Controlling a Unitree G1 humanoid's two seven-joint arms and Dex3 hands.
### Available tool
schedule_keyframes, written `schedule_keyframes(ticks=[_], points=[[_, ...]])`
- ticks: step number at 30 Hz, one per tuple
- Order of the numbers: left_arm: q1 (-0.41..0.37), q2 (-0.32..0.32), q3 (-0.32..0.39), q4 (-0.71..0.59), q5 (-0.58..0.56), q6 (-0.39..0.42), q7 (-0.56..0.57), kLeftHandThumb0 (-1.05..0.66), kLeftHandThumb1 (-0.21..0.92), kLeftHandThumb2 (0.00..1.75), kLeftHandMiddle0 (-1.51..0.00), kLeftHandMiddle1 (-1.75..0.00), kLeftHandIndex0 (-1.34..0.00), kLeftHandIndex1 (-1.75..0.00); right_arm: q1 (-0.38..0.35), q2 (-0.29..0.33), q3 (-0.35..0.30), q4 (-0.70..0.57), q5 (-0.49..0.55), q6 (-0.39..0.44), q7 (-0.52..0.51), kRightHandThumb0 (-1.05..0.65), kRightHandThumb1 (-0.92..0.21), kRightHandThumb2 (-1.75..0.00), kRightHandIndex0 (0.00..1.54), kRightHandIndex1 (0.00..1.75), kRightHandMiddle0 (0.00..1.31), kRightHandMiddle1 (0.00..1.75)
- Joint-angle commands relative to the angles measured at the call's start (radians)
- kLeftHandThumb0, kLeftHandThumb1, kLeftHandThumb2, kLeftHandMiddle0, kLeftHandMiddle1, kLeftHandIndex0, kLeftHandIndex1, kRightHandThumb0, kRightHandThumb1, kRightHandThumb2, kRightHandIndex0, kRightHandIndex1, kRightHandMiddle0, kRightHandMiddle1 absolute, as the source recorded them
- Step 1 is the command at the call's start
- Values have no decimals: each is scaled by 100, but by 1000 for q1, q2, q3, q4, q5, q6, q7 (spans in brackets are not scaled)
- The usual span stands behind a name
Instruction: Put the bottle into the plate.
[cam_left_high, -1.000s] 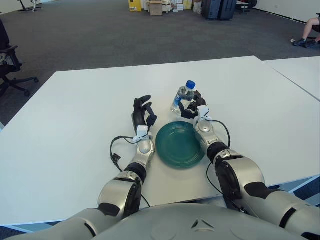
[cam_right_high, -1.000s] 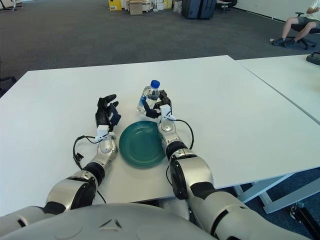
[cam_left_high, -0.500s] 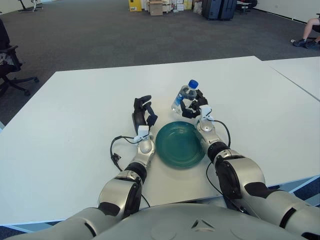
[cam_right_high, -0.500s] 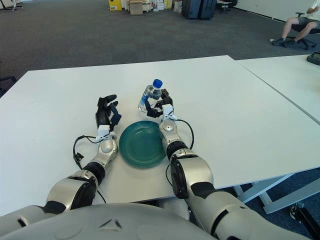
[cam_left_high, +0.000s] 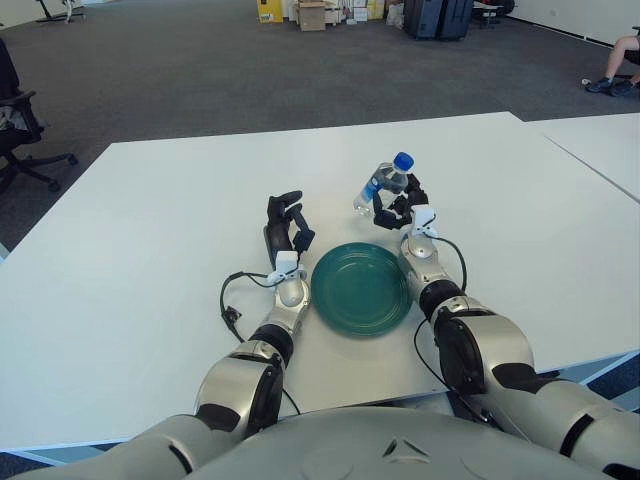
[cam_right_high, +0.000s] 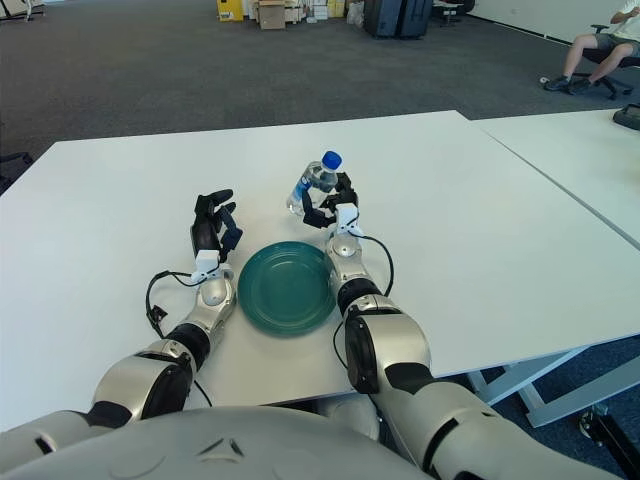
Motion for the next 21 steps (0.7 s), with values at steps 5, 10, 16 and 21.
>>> schedule_keyframes(ticks=[5,10,16,21], points=[[43,22,-5,32,14,-9,-4,-64,92,91,-53,-71,-47,-123,-5,-82,44,-148,-21,-34,109,-3,-21,-141,127,175,106,175],[40,19,-3,34,8,-7,-12,-64,92,91,-53,-71,-47,-122,82,-104,92,-352,-56,-40,140,-3,-21,-142,127,175,106,175],[37,19,-5,35,12,-4,-13,-66,92,91,-54,-71,-45,-121,168,-124,145,-565,-109,-18,157,-4,-24,-137,127,175,105,175],[35,16,-8,38,15,4,-11,-67,92,93,-53,-71,-45,-121,245,-155,176,-738,-107,43,231,-5,-27,-132,125,175,102,175]])
